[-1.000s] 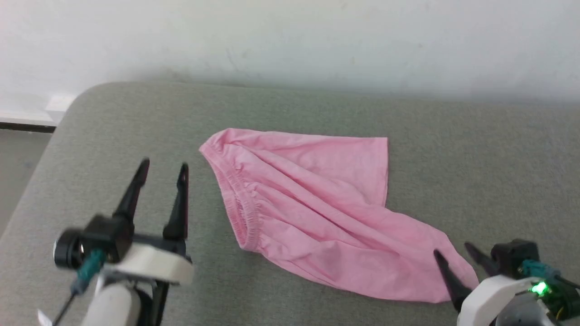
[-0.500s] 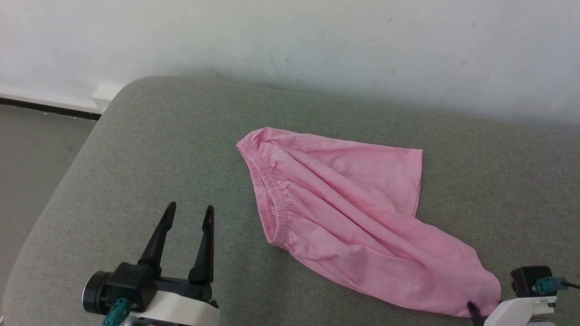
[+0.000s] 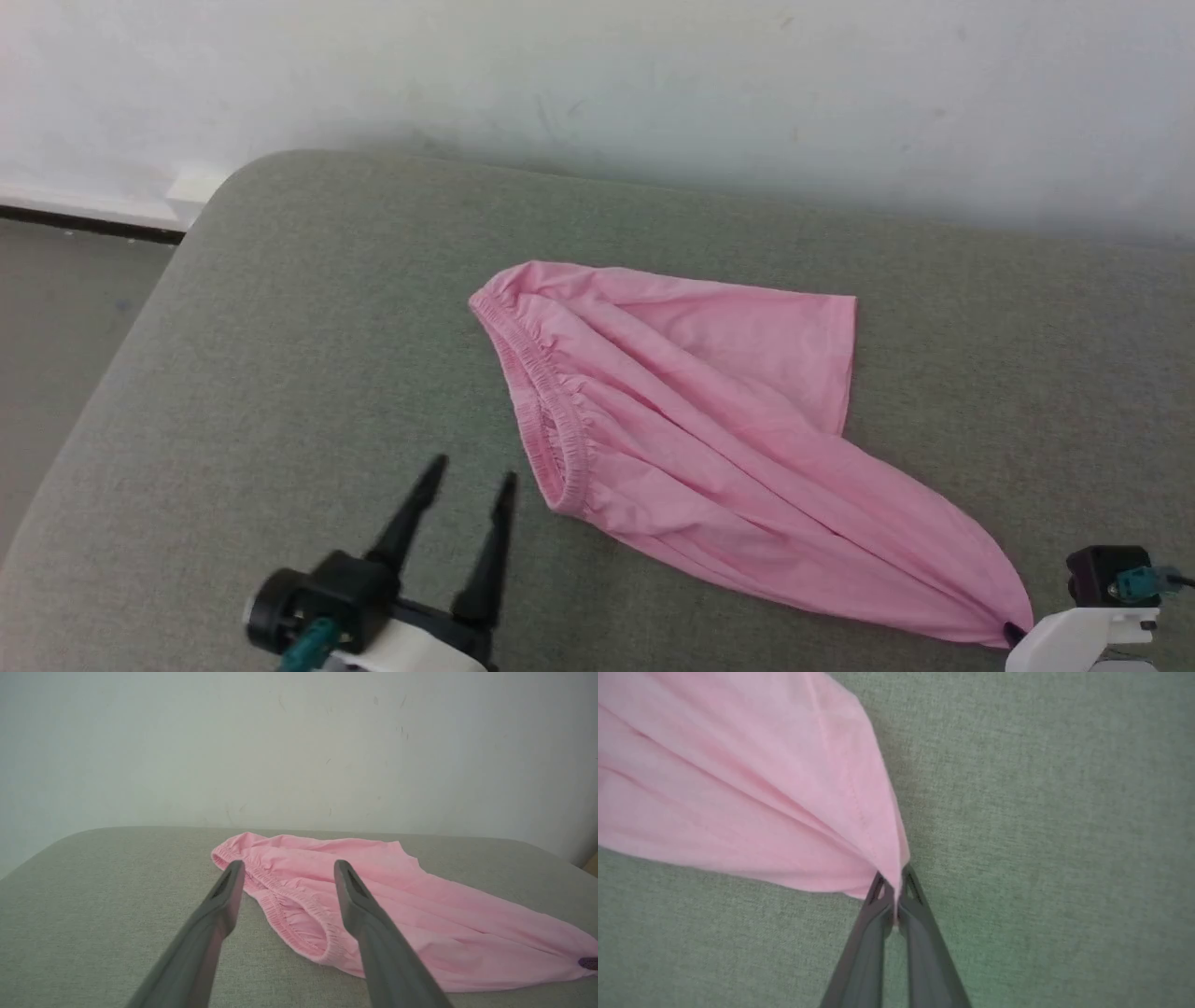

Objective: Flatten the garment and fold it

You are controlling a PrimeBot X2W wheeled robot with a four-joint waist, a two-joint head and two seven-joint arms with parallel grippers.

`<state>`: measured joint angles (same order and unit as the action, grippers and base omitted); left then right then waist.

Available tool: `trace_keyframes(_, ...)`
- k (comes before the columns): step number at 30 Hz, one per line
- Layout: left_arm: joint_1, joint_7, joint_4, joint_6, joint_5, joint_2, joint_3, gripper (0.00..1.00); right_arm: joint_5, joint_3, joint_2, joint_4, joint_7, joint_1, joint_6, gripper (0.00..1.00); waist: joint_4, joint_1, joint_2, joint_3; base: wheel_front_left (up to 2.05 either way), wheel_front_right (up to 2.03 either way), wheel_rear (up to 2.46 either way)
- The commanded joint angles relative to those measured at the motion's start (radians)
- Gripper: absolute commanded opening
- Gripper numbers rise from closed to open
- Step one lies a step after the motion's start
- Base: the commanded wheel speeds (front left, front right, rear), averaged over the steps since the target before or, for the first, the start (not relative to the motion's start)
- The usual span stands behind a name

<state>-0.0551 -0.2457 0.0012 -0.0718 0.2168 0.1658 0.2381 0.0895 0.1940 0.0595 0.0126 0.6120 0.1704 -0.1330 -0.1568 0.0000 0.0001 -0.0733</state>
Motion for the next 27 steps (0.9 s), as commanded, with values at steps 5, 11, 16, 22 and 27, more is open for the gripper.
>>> trace_keyframes(5, 0.030, 0.128, 0.058, -0.047, 0.054, 0.030, 0.102, 1.00, 0.012, 0.009, 0.006, -0.033, -0.037, -0.014, 0.002, 1.00, 0.039, 0.0000, -0.0001, -0.010, 0.00, 0.00, 0.00)
trace_keyframes(11, 0.120, 0.221, 0.142, -0.057, 0.079, 0.095, 0.180, 1.00, 0.026, 0.004, 0.002, -0.072, -0.090, -0.044, 0.002, 1.00, 0.074, 0.0000, -0.0001, -0.037, 0.00, 0.00, 0.00)
trace_keyframes(16, 0.188, 0.243, 0.212, -0.058, 0.109, 0.124, 0.227, 1.00, 0.036, -0.009, 0.002, -0.080, -0.101, -0.051, 0.002, 1.00, 0.097, 0.0000, -0.0001, -0.056, 0.00, 0.00, 0.00)
trace_keyframes(22, 0.253, 0.267, 0.287, -0.059, 0.156, 0.164, 0.291, 1.00, 0.050, -0.016, 0.001, -0.077, -0.108, -0.052, 0.002, 1.00, 0.123, 0.0000, -0.0001, -0.075, 0.00, 0.00, 0.00)
trace_keyframes(27, 0.265, 0.249, 0.298, -0.059, 0.190, 0.181, 0.304, 0.00, 0.059, -0.022, 0.001, -0.070, -0.113, -0.045, 0.002, 1.00, 0.128, 0.0000, -0.0001, -0.074, 0.00, 0.00, 0.00)
